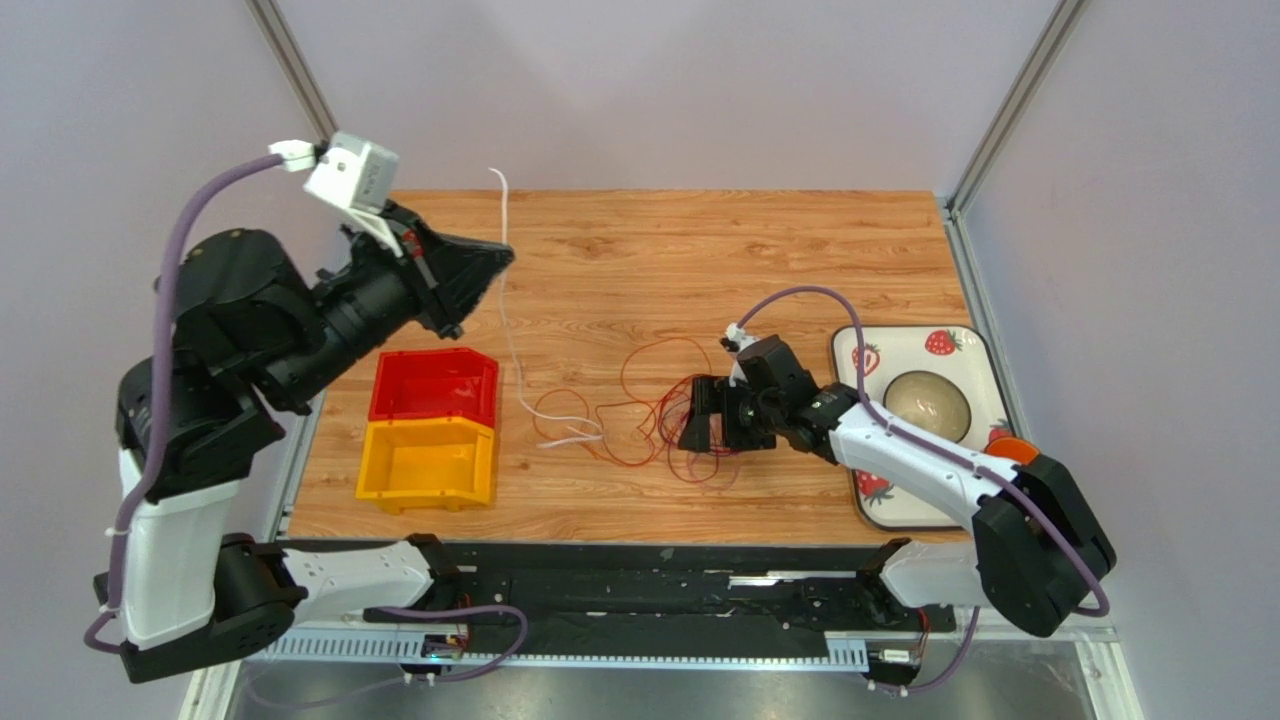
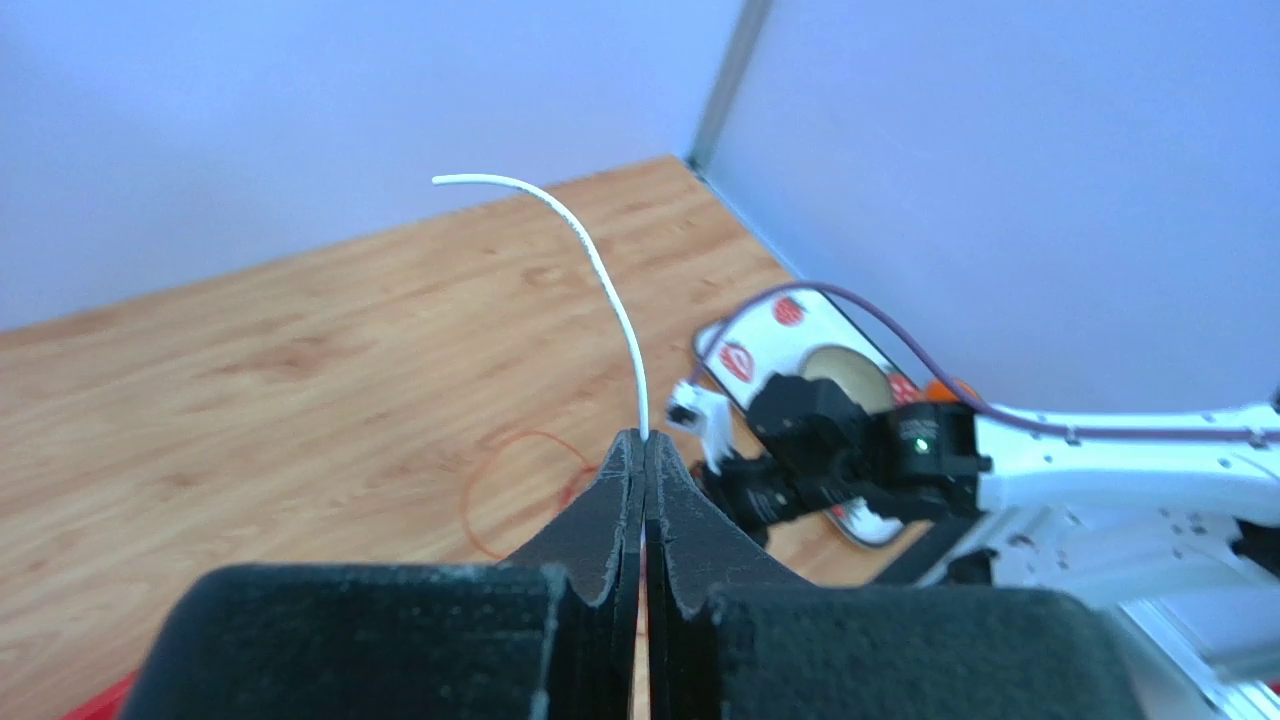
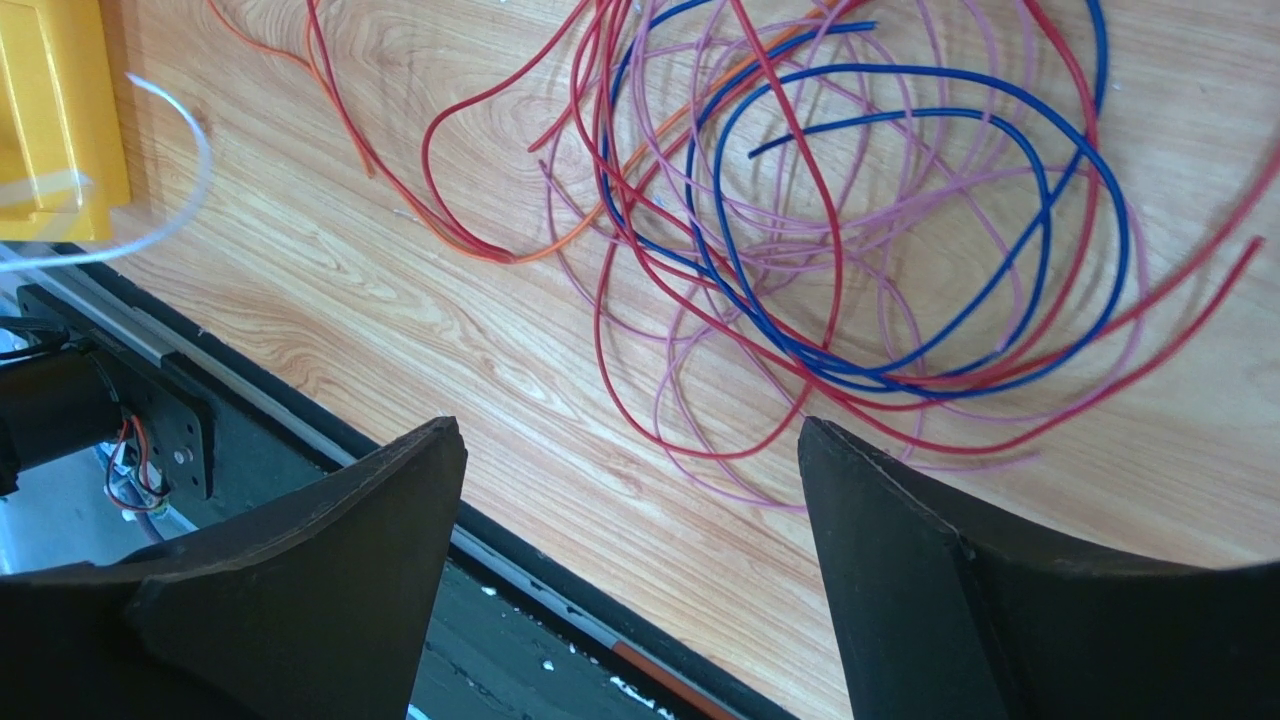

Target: Untangle the cables

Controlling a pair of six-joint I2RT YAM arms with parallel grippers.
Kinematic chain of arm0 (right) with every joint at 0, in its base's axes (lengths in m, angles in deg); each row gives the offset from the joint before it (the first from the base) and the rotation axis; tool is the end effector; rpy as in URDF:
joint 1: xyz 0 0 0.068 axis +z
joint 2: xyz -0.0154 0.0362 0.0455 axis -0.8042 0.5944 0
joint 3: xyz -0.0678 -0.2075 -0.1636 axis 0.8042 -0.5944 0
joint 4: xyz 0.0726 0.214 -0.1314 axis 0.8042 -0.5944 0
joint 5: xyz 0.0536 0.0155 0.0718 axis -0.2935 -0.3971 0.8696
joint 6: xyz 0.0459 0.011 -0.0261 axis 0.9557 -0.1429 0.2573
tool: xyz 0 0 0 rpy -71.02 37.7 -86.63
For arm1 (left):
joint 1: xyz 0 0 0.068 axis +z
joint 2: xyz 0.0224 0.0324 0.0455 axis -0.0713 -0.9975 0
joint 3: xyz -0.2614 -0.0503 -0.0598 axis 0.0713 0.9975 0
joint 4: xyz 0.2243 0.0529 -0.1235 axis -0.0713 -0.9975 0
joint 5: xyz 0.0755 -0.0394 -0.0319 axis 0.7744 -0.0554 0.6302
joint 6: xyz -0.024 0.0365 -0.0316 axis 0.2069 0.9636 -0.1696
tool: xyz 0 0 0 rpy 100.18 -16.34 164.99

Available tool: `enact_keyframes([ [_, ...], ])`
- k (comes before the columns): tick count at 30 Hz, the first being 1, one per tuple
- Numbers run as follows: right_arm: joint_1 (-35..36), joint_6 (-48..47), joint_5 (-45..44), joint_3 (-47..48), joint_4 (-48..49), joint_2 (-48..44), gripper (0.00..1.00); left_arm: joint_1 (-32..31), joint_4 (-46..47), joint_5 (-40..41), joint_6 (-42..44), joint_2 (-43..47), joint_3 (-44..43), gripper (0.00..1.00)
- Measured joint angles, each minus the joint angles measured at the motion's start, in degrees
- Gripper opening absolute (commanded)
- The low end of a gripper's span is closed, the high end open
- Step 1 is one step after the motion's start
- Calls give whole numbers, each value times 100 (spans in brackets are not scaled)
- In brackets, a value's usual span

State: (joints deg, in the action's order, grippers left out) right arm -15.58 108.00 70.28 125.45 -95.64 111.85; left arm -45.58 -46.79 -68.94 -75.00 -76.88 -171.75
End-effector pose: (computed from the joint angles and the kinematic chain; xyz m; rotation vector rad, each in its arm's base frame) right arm 0.1940 0.1605 0.2033 -0.2407 2.6115 0.7274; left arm 0.0795 -0.0858 0.5746 0.3346 1.6464 -0.7930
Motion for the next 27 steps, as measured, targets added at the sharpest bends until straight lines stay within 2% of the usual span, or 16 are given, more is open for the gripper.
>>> enact_keyframes([
  [4,98,7,4,83,175,280,86,0,-221,909,205,55,-284,0],
  [13,468,-9,-72,702,358,1025,85,155,-555,2973,459,11,-219,0],
  [19,527,-37,-173,684,474,1207,84,573,-485,3493,730,-39,-216,0],
  [27,527,-144,-323,317,737,1329,84,846,332,3818,1523,-181,-380,0],
])
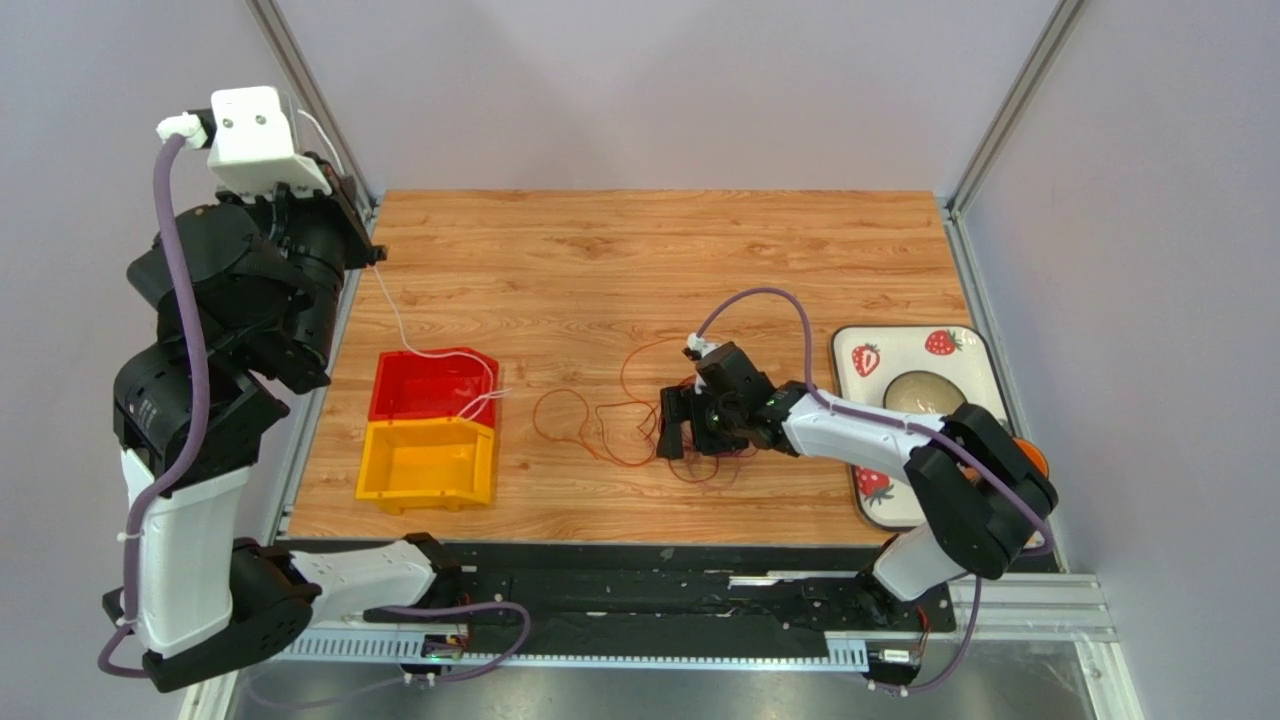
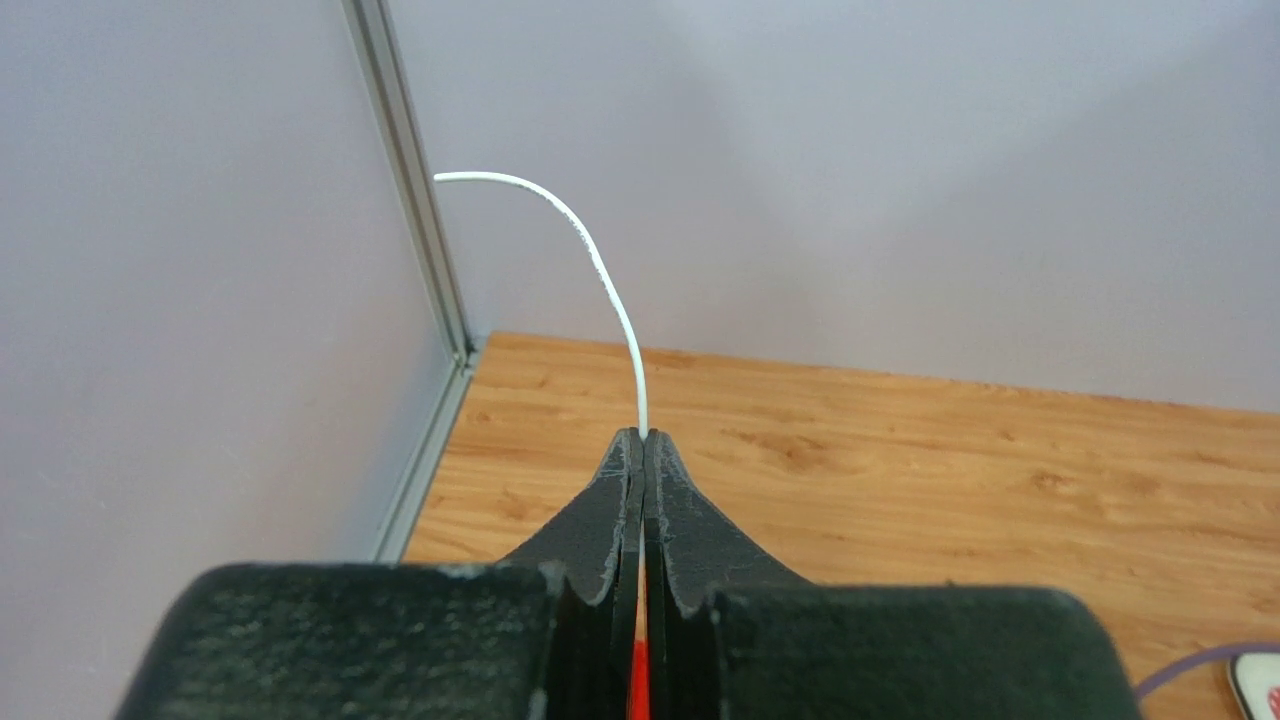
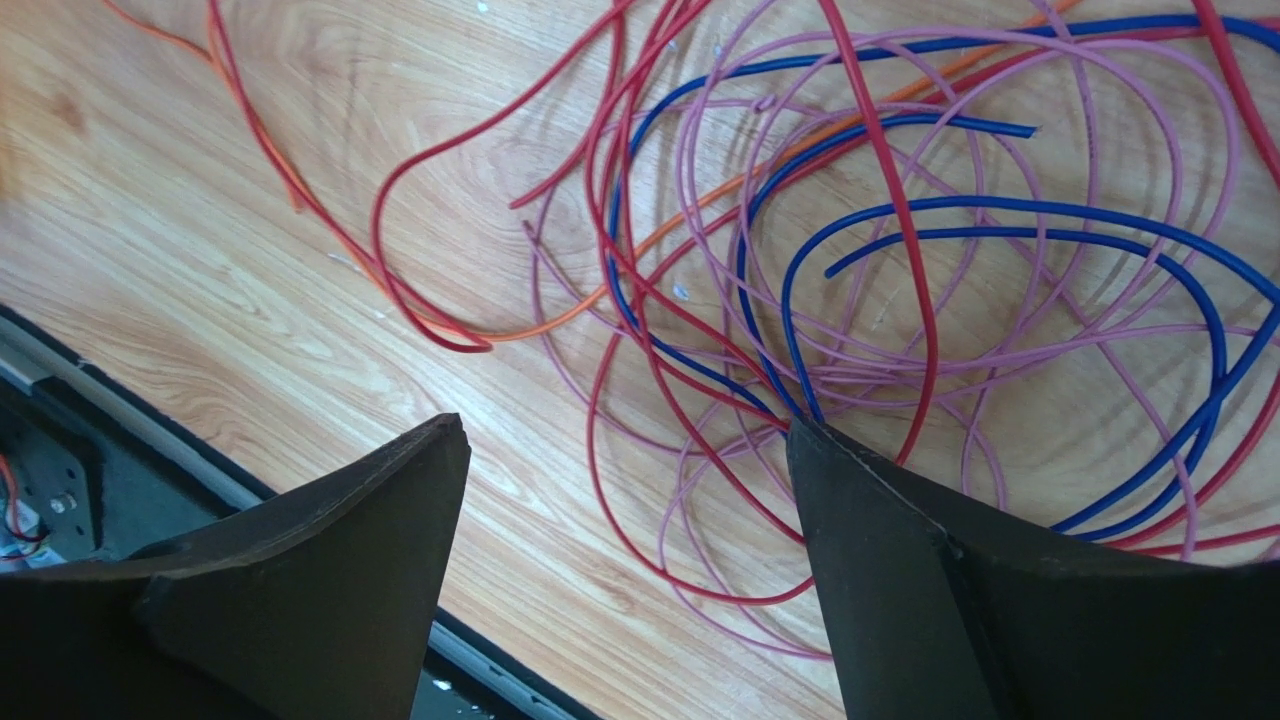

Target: Untangle the cables

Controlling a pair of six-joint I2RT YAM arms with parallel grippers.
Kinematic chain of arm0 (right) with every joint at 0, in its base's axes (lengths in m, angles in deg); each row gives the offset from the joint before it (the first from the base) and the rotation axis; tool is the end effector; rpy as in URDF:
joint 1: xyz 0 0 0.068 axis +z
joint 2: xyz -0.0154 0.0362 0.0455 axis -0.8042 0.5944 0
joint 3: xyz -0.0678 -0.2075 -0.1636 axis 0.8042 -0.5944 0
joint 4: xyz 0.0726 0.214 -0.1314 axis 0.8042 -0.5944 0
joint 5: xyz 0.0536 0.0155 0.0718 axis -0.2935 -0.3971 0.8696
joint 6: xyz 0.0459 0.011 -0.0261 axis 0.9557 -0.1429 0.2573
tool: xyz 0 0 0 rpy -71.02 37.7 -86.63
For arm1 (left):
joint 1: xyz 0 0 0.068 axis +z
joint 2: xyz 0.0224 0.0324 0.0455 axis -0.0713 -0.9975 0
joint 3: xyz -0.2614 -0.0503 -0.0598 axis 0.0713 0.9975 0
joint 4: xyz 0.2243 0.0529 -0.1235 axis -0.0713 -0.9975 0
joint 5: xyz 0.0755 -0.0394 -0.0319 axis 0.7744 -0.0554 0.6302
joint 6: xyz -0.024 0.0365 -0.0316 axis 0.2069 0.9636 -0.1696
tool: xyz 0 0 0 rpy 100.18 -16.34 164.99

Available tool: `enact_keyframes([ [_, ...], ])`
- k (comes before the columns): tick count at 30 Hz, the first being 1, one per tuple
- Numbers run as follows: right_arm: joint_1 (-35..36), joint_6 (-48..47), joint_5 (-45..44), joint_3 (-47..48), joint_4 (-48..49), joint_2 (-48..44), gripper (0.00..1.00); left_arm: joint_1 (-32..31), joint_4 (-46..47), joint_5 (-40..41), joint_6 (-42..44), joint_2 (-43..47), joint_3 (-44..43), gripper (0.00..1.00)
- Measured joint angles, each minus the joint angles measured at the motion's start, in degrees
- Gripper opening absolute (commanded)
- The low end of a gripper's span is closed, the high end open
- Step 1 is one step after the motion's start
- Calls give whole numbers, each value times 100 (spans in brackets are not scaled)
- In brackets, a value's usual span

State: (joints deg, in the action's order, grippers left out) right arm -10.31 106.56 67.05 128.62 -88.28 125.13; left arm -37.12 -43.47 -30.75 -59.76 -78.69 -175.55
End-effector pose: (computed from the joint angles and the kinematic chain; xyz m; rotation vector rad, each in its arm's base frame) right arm 0.2081 0.2028 0.1694 -0.3688 2.6389 0.6556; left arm 0.0965 -0.0502 0.5913 -0.1431 1.5347 0.0034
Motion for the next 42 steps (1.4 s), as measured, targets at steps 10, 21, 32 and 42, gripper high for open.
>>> enact_keyframes([
  [10,0,-105,-42,-74,348,184,84,105,734,22,793,-516,-737,0],
  [21,0,-138,-35,-74,457,221,84,1213,999,-472,472,197,1121,0],
  [32,0,-136,-35,-48,470,262,84,2387,1034,-1757,-232,114,1587,0],
  [42,0,-136,-35,-20,496,297,84,2597,1045,-2516,-439,-879,1209,0],
])
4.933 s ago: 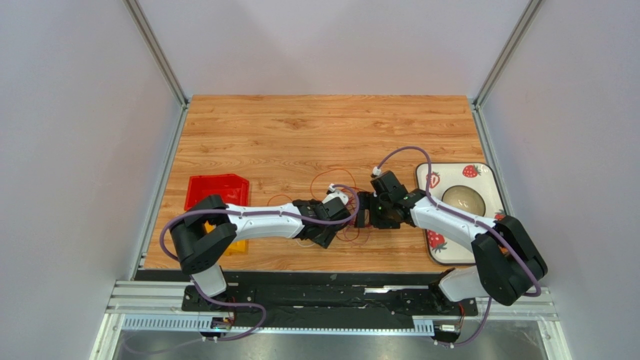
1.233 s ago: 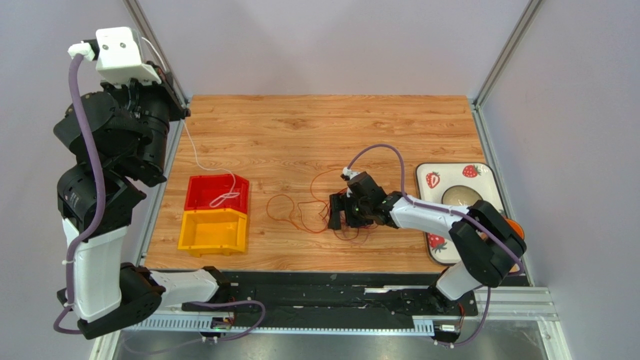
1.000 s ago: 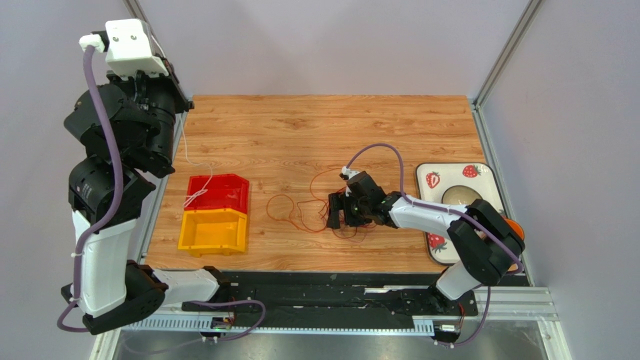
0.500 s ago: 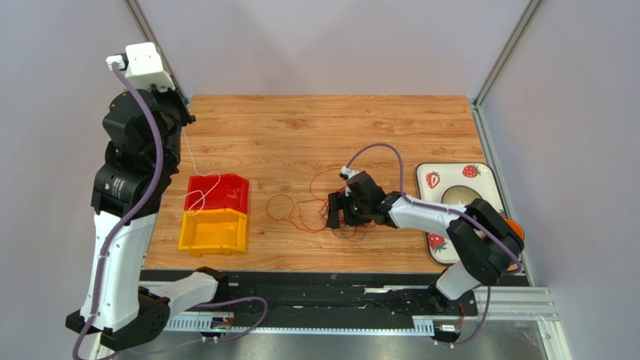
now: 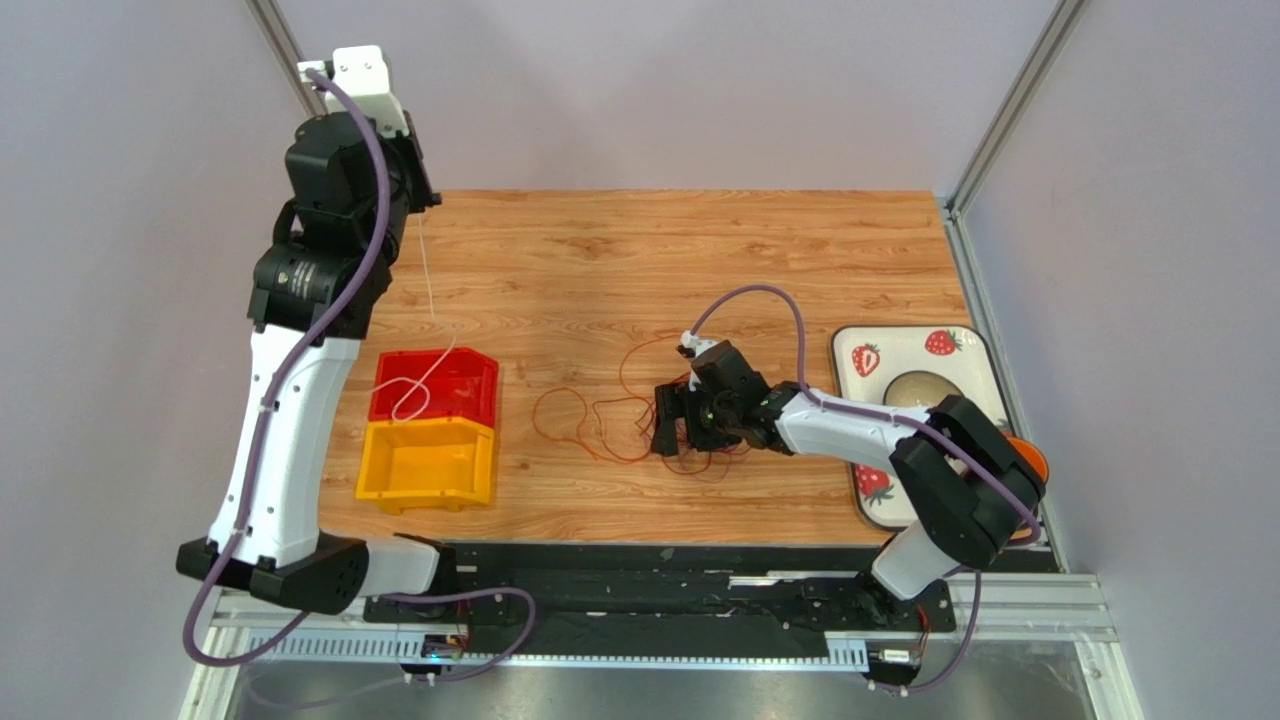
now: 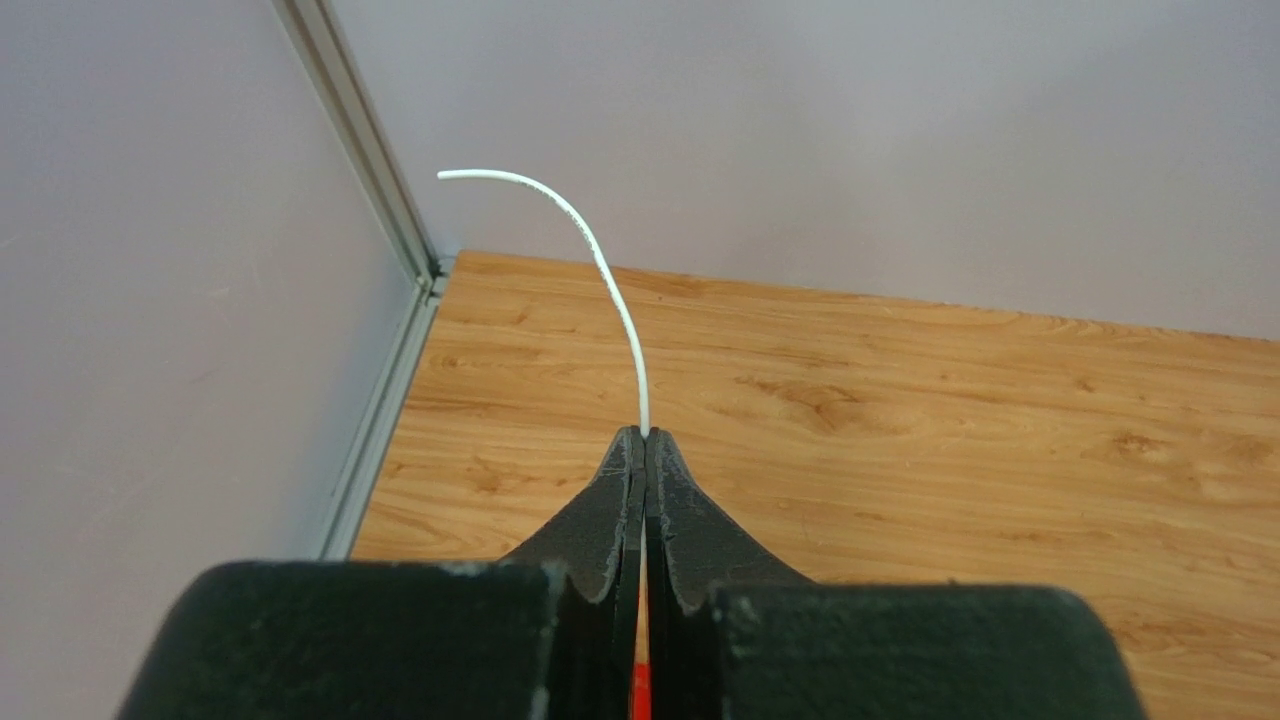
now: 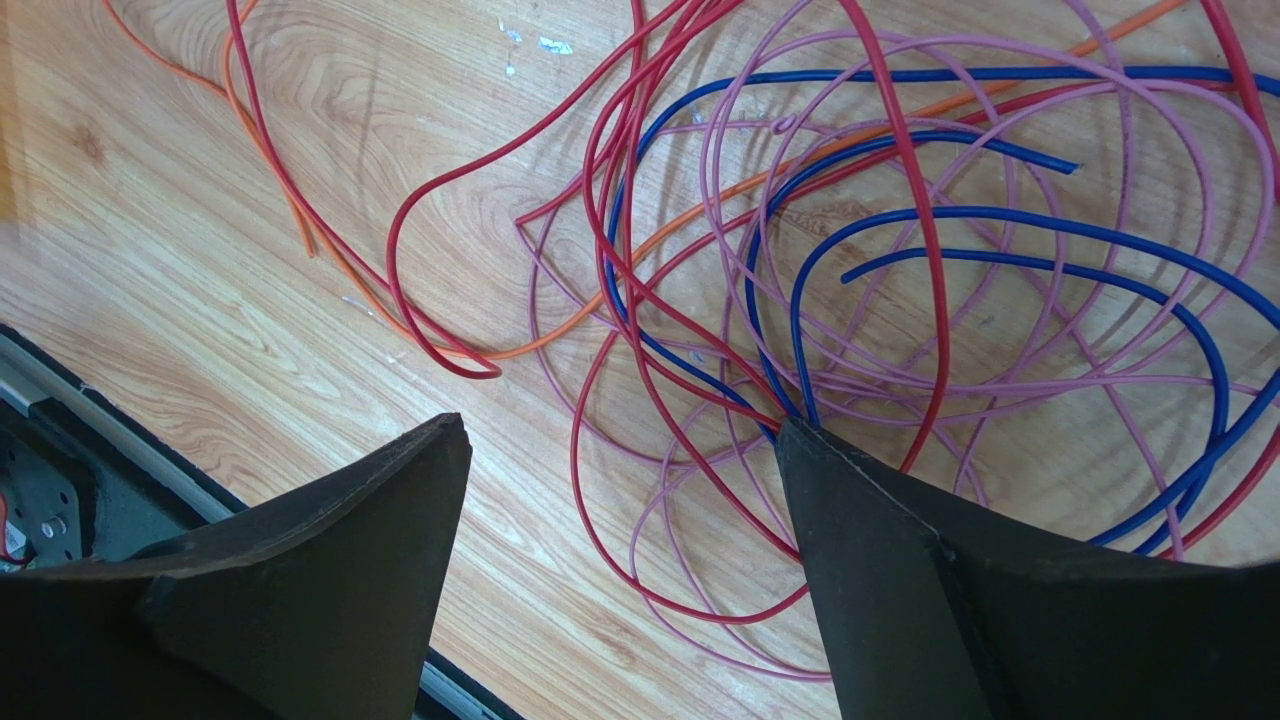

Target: Untangle the cables

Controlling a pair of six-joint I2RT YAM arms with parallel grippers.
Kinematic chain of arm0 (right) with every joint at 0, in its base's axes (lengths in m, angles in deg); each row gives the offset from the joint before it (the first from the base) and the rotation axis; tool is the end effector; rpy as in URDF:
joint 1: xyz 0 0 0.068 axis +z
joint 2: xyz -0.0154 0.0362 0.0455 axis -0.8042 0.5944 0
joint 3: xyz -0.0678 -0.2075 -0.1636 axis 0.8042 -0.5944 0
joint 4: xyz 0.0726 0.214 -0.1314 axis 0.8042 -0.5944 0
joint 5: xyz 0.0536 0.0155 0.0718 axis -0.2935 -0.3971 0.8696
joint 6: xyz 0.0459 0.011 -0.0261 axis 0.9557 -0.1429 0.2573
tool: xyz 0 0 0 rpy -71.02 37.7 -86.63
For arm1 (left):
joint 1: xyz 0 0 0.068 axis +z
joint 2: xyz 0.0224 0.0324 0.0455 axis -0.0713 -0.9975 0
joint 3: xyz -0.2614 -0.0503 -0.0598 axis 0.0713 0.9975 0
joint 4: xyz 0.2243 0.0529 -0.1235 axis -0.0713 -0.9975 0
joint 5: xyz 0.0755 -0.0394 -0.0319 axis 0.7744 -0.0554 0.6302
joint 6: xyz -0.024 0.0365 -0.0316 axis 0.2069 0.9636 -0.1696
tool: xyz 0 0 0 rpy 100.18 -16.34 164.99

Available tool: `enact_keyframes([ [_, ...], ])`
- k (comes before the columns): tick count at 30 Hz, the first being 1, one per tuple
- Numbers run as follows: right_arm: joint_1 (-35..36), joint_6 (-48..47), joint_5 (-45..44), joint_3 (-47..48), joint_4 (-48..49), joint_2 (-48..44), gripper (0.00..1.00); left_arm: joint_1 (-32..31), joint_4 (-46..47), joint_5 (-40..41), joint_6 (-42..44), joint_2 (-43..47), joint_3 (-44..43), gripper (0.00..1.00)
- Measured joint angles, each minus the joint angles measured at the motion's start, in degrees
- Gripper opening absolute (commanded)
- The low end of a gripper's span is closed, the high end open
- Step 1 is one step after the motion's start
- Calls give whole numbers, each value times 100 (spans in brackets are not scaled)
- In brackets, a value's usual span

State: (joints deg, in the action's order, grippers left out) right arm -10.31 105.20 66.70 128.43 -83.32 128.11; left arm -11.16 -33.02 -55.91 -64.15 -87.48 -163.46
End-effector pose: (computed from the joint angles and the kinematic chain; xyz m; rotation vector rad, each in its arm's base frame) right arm 0.2153 0.2092 0.1596 -0.3953 2.5982 0.6602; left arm 0.2235 -0.0475 0.5364 -0.1672 1.6921 0.0201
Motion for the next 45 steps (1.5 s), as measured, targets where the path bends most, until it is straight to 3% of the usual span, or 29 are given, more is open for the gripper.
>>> enact_keyframes([
  [13,0,-2,9,13,13,20,84,339,114,-138,39,-498,-407,0],
  [28,0,-4,42,87,79,118,84,339,39,273,-468,1602,2415,0],
  [40,0,-7,44,87,79,118,84,562,446,575,-859,925,3696,0],
  [45,0,-15,55,87,79,120,84,861,514,627,-1043,785,3805,0],
])
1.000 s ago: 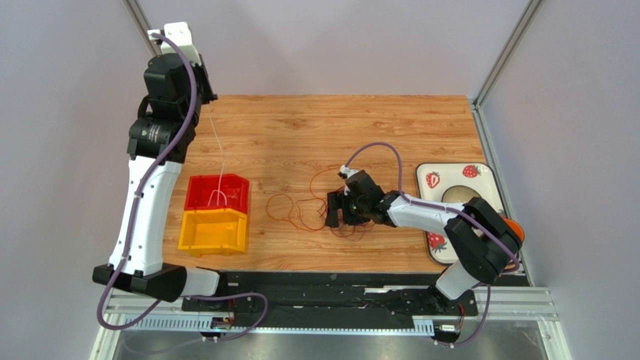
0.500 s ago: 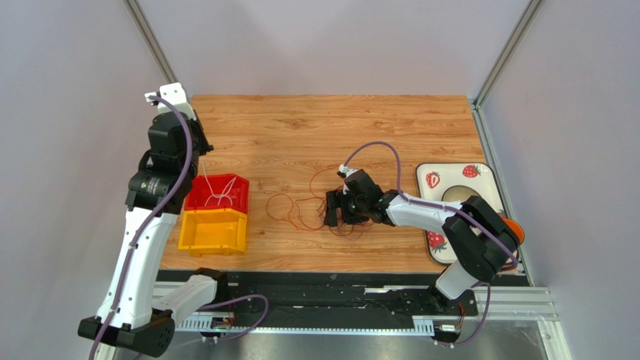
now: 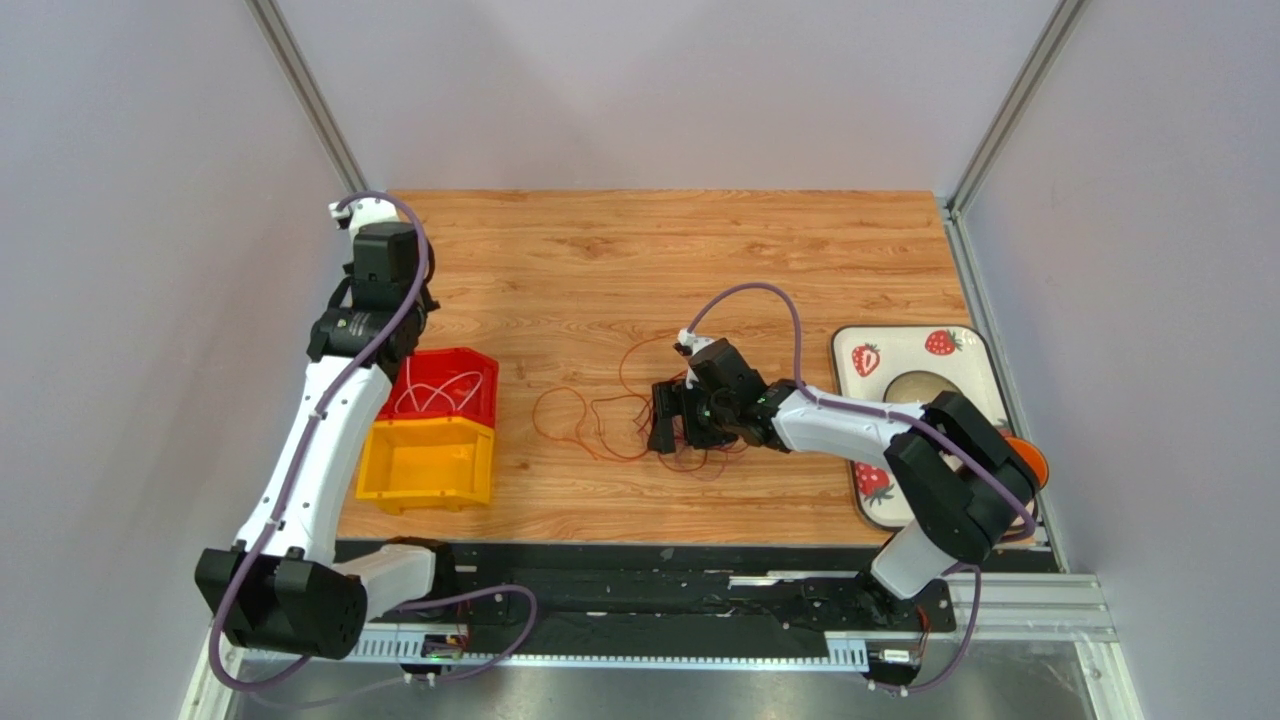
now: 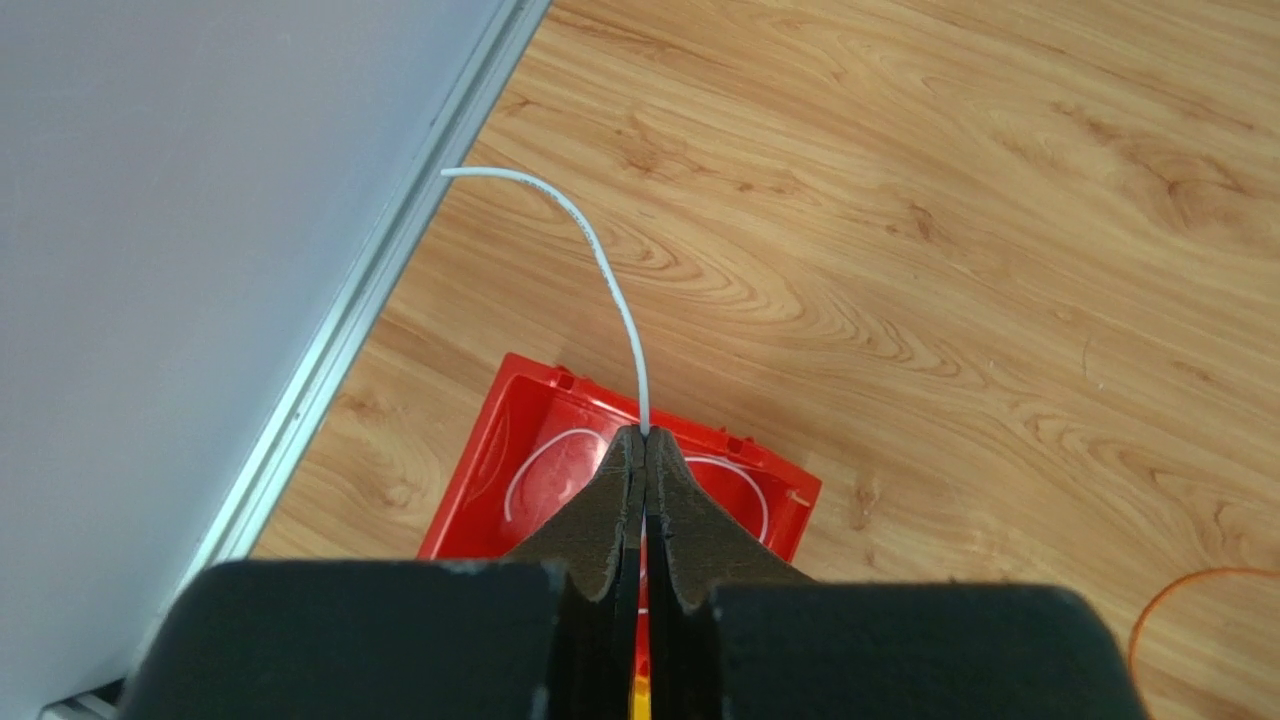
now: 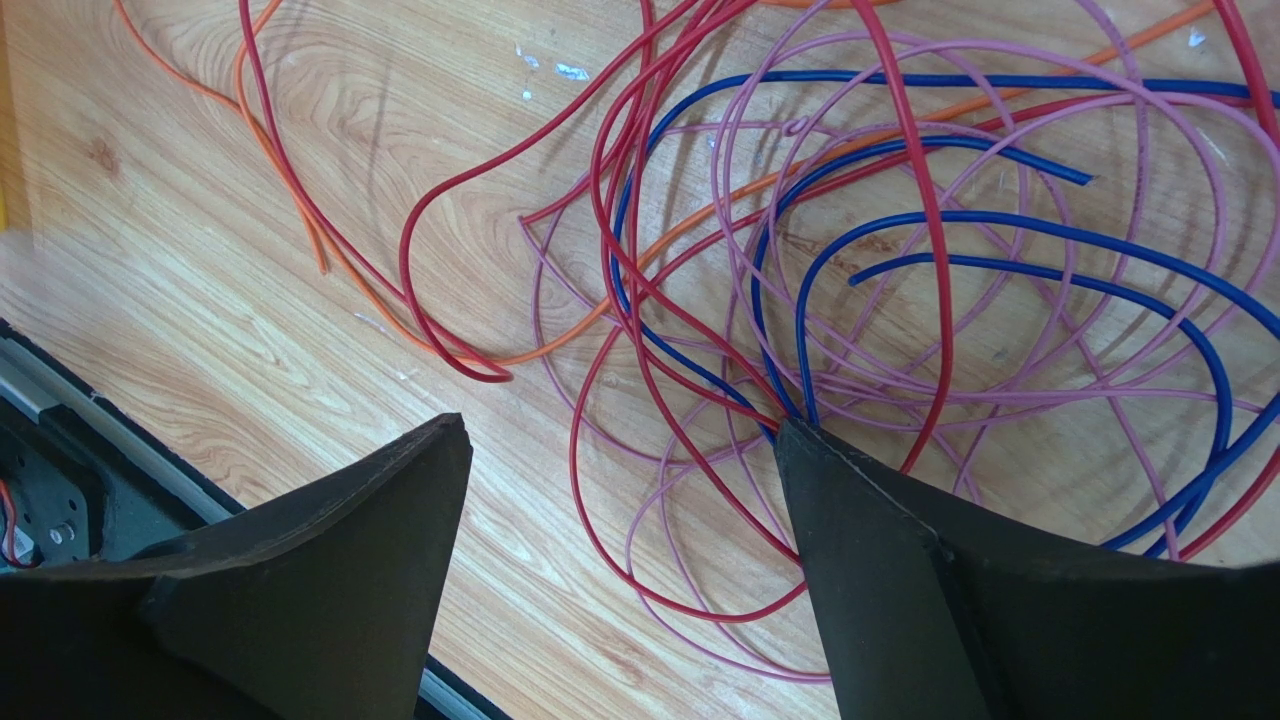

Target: Untangle the cables

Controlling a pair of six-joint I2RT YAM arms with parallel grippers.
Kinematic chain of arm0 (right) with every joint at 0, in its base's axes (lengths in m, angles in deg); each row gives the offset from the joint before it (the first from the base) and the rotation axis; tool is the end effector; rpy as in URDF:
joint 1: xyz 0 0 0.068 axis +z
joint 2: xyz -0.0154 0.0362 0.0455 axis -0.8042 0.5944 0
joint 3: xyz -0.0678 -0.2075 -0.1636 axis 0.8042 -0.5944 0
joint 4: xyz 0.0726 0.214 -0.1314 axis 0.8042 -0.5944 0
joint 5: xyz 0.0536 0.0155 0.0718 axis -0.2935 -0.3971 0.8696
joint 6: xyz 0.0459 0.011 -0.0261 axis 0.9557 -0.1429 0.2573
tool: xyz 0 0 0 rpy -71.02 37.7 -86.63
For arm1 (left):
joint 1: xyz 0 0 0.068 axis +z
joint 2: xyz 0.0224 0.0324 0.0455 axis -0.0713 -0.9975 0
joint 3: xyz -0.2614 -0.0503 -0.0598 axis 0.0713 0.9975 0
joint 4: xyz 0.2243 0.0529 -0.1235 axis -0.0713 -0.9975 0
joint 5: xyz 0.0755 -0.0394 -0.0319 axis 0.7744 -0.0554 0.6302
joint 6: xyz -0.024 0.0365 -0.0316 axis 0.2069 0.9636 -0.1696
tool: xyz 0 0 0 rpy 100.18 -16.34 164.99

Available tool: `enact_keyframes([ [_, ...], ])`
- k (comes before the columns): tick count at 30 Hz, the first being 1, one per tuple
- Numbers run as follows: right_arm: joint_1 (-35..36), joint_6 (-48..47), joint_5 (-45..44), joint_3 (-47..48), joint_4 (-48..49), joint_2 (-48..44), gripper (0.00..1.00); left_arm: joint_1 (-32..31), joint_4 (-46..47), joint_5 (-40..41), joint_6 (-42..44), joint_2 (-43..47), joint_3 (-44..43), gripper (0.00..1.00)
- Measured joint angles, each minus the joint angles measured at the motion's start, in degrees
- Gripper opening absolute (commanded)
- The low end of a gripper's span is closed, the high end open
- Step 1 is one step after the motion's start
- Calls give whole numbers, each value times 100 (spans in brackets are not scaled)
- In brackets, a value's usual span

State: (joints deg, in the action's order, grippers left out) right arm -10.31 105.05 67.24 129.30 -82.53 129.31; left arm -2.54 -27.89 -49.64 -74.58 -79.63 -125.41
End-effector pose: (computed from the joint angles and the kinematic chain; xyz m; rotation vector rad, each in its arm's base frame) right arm 0.2191 0.2132 0.1589 -0.4028 2.5917 0.6749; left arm 0.2455 -0.0120 0.3697 -0.4843 2.0275 0.2569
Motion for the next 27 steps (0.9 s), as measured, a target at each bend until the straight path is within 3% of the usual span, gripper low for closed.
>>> enact_keyframes([
  [9,0,-4,4,39,4,42,84,254,168,-98,-466,-256,155,0],
  [18,0,-4,9,39,4,42,84,260,70,-225,-1580,-525,1043,0],
  [27,-2,-7,11,39,2,42,83,260,85,-776,-2514,-1178,1373,0],
])
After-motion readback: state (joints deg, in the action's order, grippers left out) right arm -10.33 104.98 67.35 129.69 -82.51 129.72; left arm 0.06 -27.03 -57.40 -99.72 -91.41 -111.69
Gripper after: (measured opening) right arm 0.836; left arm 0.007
